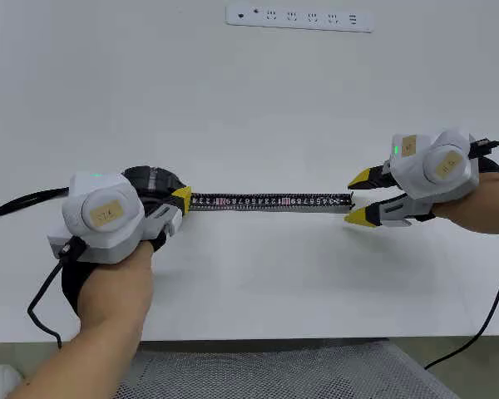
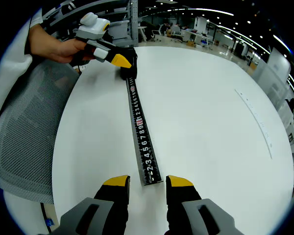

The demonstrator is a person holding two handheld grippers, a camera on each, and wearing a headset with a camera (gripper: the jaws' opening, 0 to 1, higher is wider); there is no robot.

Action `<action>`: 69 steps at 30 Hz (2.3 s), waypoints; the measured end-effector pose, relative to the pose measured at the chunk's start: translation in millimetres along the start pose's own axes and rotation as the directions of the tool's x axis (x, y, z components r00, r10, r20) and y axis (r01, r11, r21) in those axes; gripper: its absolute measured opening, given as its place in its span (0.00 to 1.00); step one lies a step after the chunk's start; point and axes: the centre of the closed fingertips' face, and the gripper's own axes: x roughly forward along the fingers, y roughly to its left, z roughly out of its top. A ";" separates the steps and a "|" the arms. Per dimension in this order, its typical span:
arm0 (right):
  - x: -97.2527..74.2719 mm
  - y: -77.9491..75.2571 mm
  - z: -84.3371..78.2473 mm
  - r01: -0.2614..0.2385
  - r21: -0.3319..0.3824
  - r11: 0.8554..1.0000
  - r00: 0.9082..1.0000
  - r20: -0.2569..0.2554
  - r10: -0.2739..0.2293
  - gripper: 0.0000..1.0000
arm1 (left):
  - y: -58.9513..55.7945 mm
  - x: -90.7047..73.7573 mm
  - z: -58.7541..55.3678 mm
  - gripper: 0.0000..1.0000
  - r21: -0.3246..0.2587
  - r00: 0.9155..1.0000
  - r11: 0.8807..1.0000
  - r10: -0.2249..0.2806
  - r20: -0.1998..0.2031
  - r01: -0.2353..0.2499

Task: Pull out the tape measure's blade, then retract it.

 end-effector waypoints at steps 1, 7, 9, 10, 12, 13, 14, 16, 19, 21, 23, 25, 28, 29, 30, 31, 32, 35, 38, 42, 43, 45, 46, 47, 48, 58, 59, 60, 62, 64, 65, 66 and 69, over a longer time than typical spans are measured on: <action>0.6 -1.8 -0.8 -0.002 0.006 1.000 1.000 -0.002 0.002 0.27 | 0.1 0.2 0.0 0.59 -0.001 1.000 1.000 0.000 0.000 0.000; 4.6 -4.9 -3.5 -0.025 -0.006 1.000 1.000 -0.018 0.025 0.21 | 0.0 0.4 0.0 0.59 0.000 1.000 1.000 0.001 -0.001 -0.001; 6.5 -3.7 -3.6 -0.033 -0.016 0.999 0.999 -0.024 0.032 0.21 | 0.0 0.4 -0.1 0.59 -0.001 1.000 1.000 0.002 0.000 -0.002; 7.0 -2.5 -3.8 -0.041 -0.028 0.999 0.999 -0.030 0.040 0.20 | 0.1 0.5 -0.1 0.59 -0.001 1.000 1.000 0.002 0.000 -0.002; 7.6 -2.3 -3.9 -0.043 -0.047 0.998 0.999 -0.034 0.041 0.18 | 0.1 0.6 -0.1 0.59 -0.001 1.000 1.000 0.002 0.000 -0.002; 7.7 -2.9 -4.3 -0.041 -0.045 0.998 0.999 -0.036 0.039 0.17 | 0.1 0.7 -0.1 0.59 0.000 1.000 1.000 0.002 -0.001 -0.002; 7.9 -3.3 -4.2 -0.041 -0.040 0.998 0.999 -0.034 0.039 0.16 | 0.1 0.8 -0.1 0.59 0.000 1.000 1.000 0.003 -0.002 -0.003; 8.3 -4.0 -4.3 -0.037 -0.042 0.998 0.999 -0.037 0.035 0.15 | 0.3 0.8 -0.3 0.59 0.000 1.000 1.000 0.003 -0.004 -0.003; 9.0 -3.5 -4.5 -0.040 -0.056 0.998 0.998 -0.040 0.037 0.14 | 0.2 1.0 -0.2 0.59 -0.001 1.000 1.000 0.003 -0.005 -0.003; 9.4 -3.3 -4.5 -0.038 -0.065 0.997 0.998 -0.043 0.036 0.14 | 0.2 1.0 -0.2 0.59 0.001 1.000 1.000 0.003 -0.003 -0.003; 9.8 -3.4 -4.5 -0.035 -0.074 0.997 0.999 -0.042 0.032 0.14 | 0.2 0.9 -0.1 0.59 0.002 1.000 1.000 0.003 -0.004 -0.003; 9.8 -3.6 -4.5 -0.031 -0.074 0.997 0.999 -0.043 0.027 0.14 | 0.3 1.0 -0.2 0.59 0.004 1.000 1.000 0.002 -0.009 -0.002; 9.8 -3.6 -4.3 -0.030 -0.075 0.997 0.999 -0.041 0.027 0.13 | 0.7 1.9 -0.2 0.58 0.003 1.000 1.000 0.001 -0.013 -0.001; 9.9 -3.5 -4.1 -0.029 -0.076 0.997 0.999 -0.043 0.026 0.13 | 1.0 2.1 -0.2 0.58 0.003 1.000 1.000 0.001 -0.013 -0.001; 9.9 -3.6 -4.1 -0.028 -0.080 0.996 0.999 -0.047 0.025 0.13 | 1.1 2.1 -0.6 0.58 0.005 1.000 1.000 0.001 -0.016 -0.001; 9.8 -3.6 -4.1 -0.028 -0.078 0.997 0.999 -0.048 0.025 0.13 | 1.1 2.1 -0.7 0.58 0.006 1.000 1.000 0.001 -0.017 -0.001; 9.9 -3.5 -4.0 -0.029 -0.077 0.997 0.999 -0.048 0.026 0.13 | 1.4 2.5 -0.7 0.58 0.006 1.000 1.000 0.002 -0.020 -0.002; 9.6 -4.2 -3.9 -0.032 -0.067 0.997 0.998 -0.047 0.029 0.12 | 1.9 3.3 -1.0 0.57 0.006 1.000 1.000 0.002 -0.026 -0.002; 9.5 -4.1 -3.8 -0.033 -0.065 0.997 0.998 -0.047 0.030 0.12 | 2.3 3.7 -1.6 0.57 0.004 0.999 1.000 0.003 -0.036 -0.003; 11.2 -2.2 -0.5 -0.036 -0.067 0.997 0.999 -0.040 0.033 0.12 | 2.6 4.1 -2.6 0.56 0.002 0.999 1.000 0.004 -0.048 -0.004; 11.6 -2.3 0.6 -0.036 -0.071 0.997 0.999 -0.039 0.033 0.12 | 2.7 4.0 -2.7 0.56 0.002 0.999 1.000 0.005 -0.048 -0.004; 12.5 -1.8 1.6 -0.037 -0.073 0.997 0.999 -0.040 0.035 0.12 | 2.6 3.9 -3.0 0.56 0.003 0.999 1.000 0.007 -0.045 -0.007; 12.6 -2.3 1.8 -0.035 -0.074 0.997 0.999 -0.038 0.033 0.12 | 2.5 3.8 -3.1 0.56 -0.001 0.999 1.000 0.006 -0.046 -0.006; 12.5 -2.3 1.6 -0.036 -0.072 0.997 0.999 -0.038 0.033 0.12 | 2.5 3.3 -3.4 0.56 -0.001 0.999 1.000 0.006 -0.050 -0.006; 12.4 -2.6 1.6 -0.035 -0.070 0.997 0.999 -0.037 0.032 0.12 | 2.5 3.1 -3.3 0.56 -0.002 0.999 1.000 0.007 -0.049 -0.007; 13.8 -0.7 11.8 -0.035 -0.056 0.998 0.999 -0.013 0.035 0.11 | 1.8 2.3 -2.9 0.56 -0.006 0.999 1.000 0.005 -0.047 -0.006; 14.8 -0.2 13.6 -0.036 -0.060 0.998 0.999 -0.013 0.036 0.11 | 1.7 2.2 -2.8 0.56 -0.007 0.999 1.000 0.005 -0.048 -0.006; 17.0 0.6 16.3 -0.040 -0.057 0.998 0.999 -0.009 0.040 0.11 | 1.6 2.2 -2.7 0.56 -0.007 0.999 1.000 0.005 -0.049 -0.005; 20.5 2.0 21.1 -0.043 -0.064 0.997 0.999 -0.004 0.043 0.11 | 1.5 2.0 -2.6 0.56 -0.011 0.999 1.000 0.005 -0.047 -0.005; 22.5 3.1 24.7 -0.048 -0.061 0.997 0.999 0.002 0.048 0.11 | 1.6 2.0 -2.5 0.56 -0.013 0.999 1.000 0.004 -0.050 -0.005; 23.9 3.7 27.2 -0.051 -0.058 0.997 0.999 0.007 0.052 0.11 | 1.8 2.0 -2.5 0.56 -0.014 0.999 1.000 0.003 -0.050 -0.004; 24.8 3.9 28.3 -0.053 -0.057 0.997 0.999 0.008 0.053 0.11 | 1.7 2.0 -2.5 0.56 -0.014 0.999 1.000 0.003 -0.050 -0.004; 28.0 4.1 31.5 -0.058 -0.052 0.997 0.998 0.014 0.059 0.11 | 1.5 1.5 -2.6 0.56 -0.015 0.999 1.000 0.003 -0.050 -0.004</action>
